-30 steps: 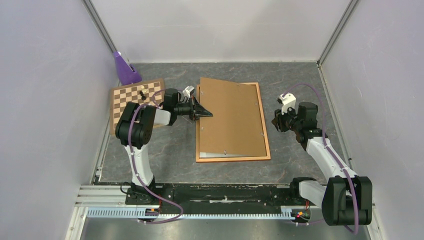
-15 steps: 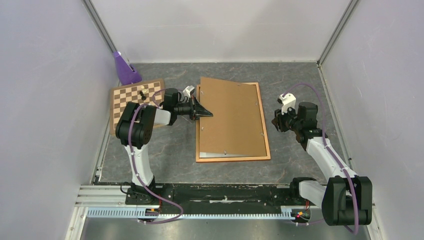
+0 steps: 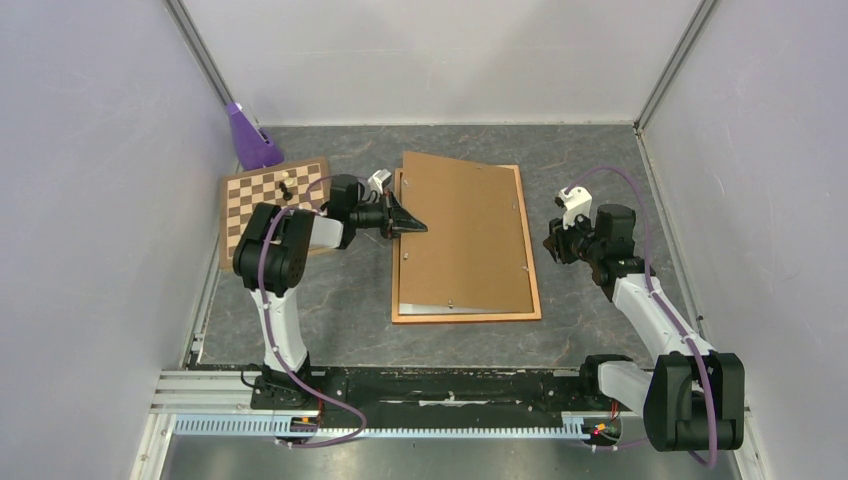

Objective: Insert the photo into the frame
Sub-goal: Place the photo frame item in the photo frame.

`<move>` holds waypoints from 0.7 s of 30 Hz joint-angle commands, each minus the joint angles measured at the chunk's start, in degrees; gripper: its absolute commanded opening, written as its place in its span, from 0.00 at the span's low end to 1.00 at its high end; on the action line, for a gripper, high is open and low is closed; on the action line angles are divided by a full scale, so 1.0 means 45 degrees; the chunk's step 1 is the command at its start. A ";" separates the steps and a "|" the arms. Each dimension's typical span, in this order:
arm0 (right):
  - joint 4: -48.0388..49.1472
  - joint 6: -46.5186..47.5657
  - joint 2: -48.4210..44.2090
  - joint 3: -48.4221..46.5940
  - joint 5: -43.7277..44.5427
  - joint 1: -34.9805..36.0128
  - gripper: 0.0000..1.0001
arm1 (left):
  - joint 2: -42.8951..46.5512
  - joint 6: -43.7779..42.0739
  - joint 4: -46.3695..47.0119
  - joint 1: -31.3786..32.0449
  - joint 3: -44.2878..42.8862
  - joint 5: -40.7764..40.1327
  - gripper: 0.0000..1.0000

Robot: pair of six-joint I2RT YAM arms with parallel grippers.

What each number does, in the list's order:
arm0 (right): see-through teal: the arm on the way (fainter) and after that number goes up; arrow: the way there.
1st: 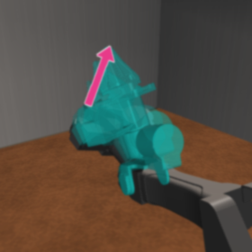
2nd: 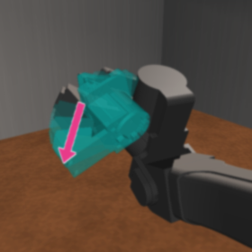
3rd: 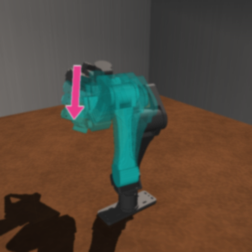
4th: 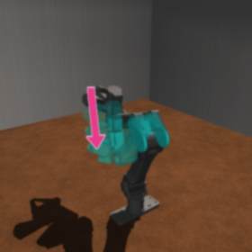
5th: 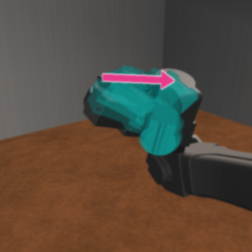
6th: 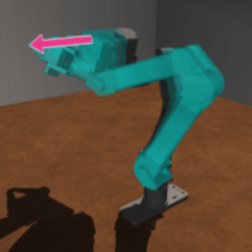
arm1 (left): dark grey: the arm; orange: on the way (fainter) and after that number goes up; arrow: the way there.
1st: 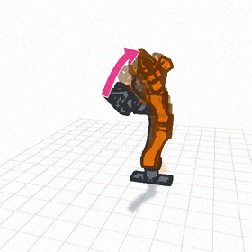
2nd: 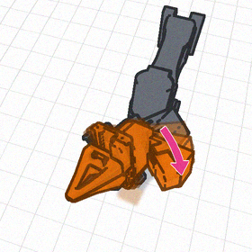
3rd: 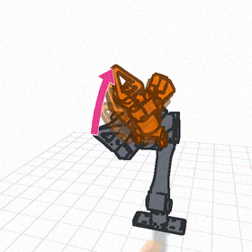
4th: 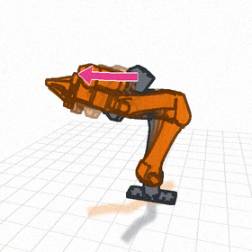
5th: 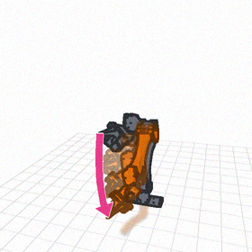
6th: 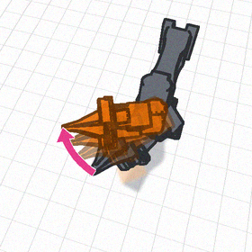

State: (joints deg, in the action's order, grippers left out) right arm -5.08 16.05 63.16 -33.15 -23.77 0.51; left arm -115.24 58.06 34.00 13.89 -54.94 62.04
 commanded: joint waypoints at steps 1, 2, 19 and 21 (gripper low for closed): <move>0.0258 0.0038 -0.0060 0.0017 -0.0245 -0.0036 0.34 | -0.0303 -0.0769 0.0824 0.0077 -0.0641 0.0355 0.02; 0.0250 0.0040 -0.0069 0.0022 -0.0226 -0.0036 0.34 | -0.0350 -0.0774 0.0826 0.0087 -0.0660 0.0354 0.02; -0.0260 0.0616 0.0117 0.0078 -0.0183 -0.0036 0.33 | -0.0556 -0.0133 0.1537 0.0156 0.0138 0.0043 0.02; -0.0374 0.0828 0.0086 0.0219 -0.0153 -0.0026 0.33 | -0.0548 -0.0234 0.1474 0.0174 0.0173 0.0037 0.02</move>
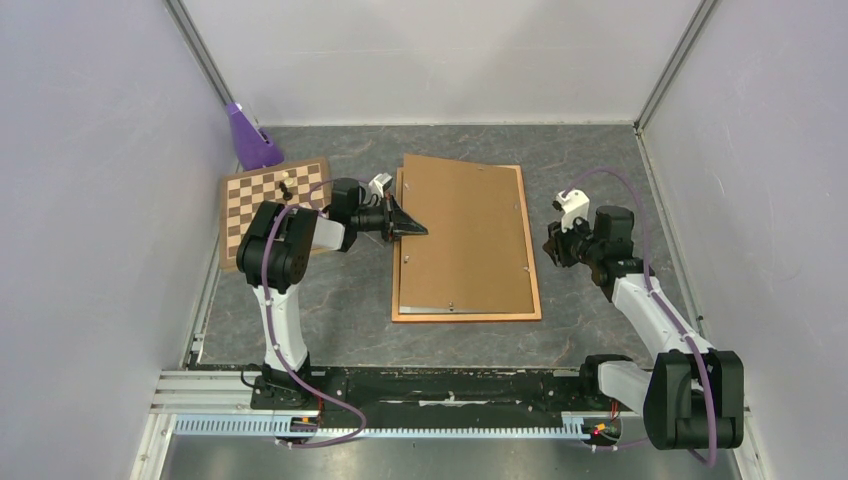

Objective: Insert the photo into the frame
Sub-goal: Place the photo frame item in the photo frame.

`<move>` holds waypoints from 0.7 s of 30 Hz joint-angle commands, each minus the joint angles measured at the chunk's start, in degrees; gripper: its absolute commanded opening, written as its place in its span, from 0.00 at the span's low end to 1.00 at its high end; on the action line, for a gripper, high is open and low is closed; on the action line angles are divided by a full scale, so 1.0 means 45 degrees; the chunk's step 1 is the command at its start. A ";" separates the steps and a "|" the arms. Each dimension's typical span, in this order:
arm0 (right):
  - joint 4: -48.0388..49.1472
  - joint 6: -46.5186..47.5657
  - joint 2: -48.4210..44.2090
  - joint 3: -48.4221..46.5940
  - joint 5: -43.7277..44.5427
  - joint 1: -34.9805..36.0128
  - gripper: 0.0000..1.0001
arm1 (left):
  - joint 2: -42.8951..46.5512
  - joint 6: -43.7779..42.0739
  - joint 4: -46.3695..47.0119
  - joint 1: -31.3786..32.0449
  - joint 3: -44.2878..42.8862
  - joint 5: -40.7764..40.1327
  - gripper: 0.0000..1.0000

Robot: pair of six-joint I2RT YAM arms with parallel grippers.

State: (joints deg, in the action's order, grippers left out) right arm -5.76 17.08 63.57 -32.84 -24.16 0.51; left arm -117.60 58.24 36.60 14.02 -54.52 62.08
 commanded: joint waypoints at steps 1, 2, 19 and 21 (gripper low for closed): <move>-0.0241 0.0683 -0.0089 0.0220 -0.0036 0.0011 0.33 | -0.0036 -0.0300 0.0882 0.0146 0.0094 -0.0016 0.02; -0.0310 0.0794 -0.0146 0.0281 0.0028 0.0092 0.33 | -0.0014 -0.0341 0.0866 0.0164 0.0119 -0.0036 0.02; -0.0675 0.1458 0.0862 0.0330 0.1561 0.1937 0.31 | -0.0124 -0.0950 -0.0037 0.0224 -0.0169 -0.0007 0.02; -0.0645 0.1467 0.1033 0.0287 0.1712 0.2085 0.30 | -0.0135 -0.0950 -0.0047 0.0224 -0.0187 -0.0003 0.02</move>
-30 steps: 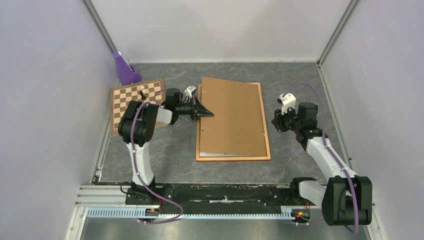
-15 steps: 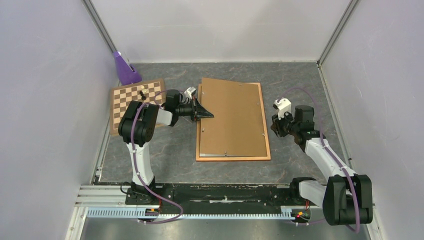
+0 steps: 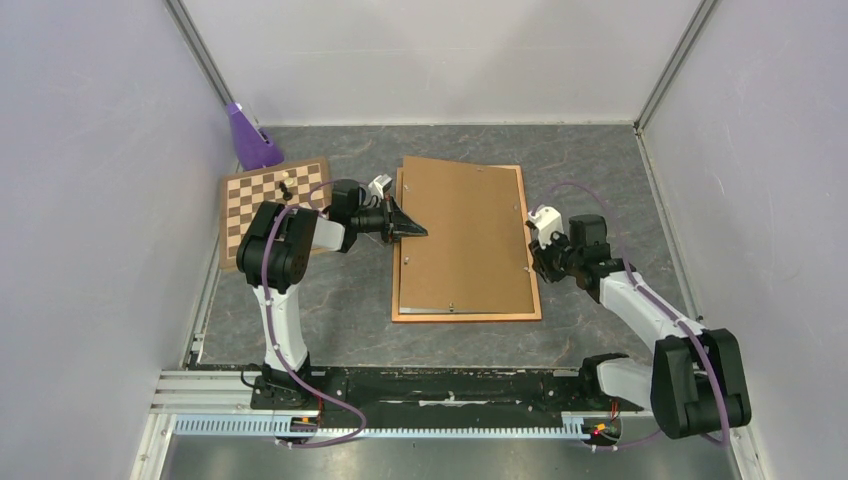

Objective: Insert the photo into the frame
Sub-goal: Place the photo frame item in the photo frame.

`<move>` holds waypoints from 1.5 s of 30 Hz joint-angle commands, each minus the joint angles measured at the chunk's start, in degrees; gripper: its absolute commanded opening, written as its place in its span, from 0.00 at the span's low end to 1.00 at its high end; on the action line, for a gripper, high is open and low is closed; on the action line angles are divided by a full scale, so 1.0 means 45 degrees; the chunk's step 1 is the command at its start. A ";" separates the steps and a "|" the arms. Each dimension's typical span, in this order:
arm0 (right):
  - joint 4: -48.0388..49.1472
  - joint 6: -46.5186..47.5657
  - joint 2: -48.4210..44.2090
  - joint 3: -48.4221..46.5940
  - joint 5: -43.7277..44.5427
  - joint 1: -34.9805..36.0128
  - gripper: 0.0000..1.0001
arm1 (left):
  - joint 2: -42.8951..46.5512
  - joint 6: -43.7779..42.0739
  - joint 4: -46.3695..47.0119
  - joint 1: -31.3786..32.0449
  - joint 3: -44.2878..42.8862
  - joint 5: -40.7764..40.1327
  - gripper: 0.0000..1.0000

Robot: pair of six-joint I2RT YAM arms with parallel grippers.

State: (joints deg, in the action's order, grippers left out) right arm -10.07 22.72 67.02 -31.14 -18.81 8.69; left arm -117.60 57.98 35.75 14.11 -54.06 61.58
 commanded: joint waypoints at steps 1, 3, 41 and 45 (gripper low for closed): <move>0.0336 0.0239 0.0341 -0.0112 0.0606 0.0330 0.30 | -0.0150 -0.0891 0.0152 0.0219 -0.0288 0.0125 0.02; 0.0408 0.0263 0.0484 -0.0151 0.0747 0.0477 0.30 | -0.0142 -0.0892 0.0123 0.0223 -0.0310 0.0136 0.02; 0.0484 0.0195 0.1742 -0.0641 0.0782 0.1155 0.28 | -0.0224 -0.0911 0.0026 0.0214 -0.0388 0.0206 0.02; 0.0391 0.0118 0.1638 -0.0635 0.0699 0.1232 0.28 | -0.0196 -0.0911 0.0040 0.0224 -0.0388 0.0207 0.02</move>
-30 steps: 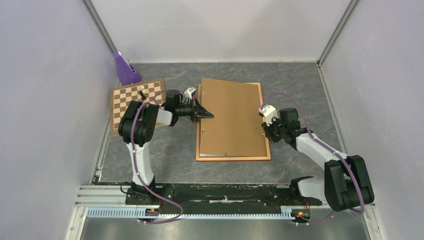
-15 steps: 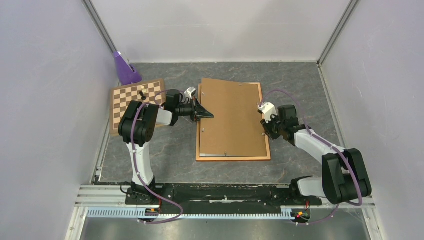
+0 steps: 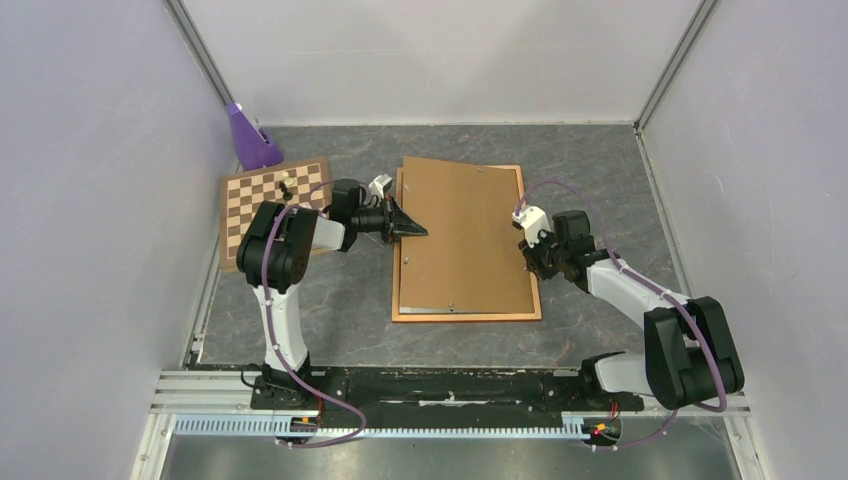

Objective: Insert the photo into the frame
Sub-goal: Place the photo frame item in the photo frame.

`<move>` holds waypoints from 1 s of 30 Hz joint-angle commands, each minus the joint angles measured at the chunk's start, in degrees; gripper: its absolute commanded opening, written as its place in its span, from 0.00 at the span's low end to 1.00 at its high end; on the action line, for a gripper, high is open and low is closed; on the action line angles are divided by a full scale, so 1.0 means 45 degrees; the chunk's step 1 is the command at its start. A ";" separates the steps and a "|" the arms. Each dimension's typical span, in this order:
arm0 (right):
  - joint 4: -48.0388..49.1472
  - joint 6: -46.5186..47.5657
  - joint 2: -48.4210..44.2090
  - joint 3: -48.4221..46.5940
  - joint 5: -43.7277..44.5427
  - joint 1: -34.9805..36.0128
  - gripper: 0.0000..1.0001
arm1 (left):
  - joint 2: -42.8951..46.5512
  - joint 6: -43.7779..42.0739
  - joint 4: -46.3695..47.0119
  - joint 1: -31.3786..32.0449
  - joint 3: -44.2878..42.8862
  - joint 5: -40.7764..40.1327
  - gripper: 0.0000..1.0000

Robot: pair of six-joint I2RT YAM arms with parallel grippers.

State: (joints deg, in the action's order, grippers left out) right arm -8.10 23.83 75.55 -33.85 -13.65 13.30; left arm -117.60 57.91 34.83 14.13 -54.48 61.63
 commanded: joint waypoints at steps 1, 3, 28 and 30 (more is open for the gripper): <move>-0.0042 -0.0136 -0.0272 -0.0037 -0.0443 0.0227 0.28 | -0.0212 -0.0896 0.0230 0.0209 -0.0296 0.0197 0.02; -0.0039 -0.0140 -0.0303 -0.0086 -0.0416 0.0247 0.28 | -0.0217 -0.0896 0.0232 0.0219 -0.0296 0.0201 0.02; -0.0100 0.0596 0.0194 -0.1683 0.0918 0.0384 0.28 | -0.0308 -0.1209 -0.0258 0.0219 -0.0462 0.0199 0.02; -0.0059 0.0640 0.0287 -0.1588 0.0940 0.0384 0.28 | -0.0312 -0.1209 -0.0258 0.0217 -0.0472 0.0220 0.02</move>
State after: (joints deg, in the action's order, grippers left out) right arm -9.98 25.39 75.75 -39.77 -10.59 14.85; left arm -118.58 57.32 33.10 14.13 -55.35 61.69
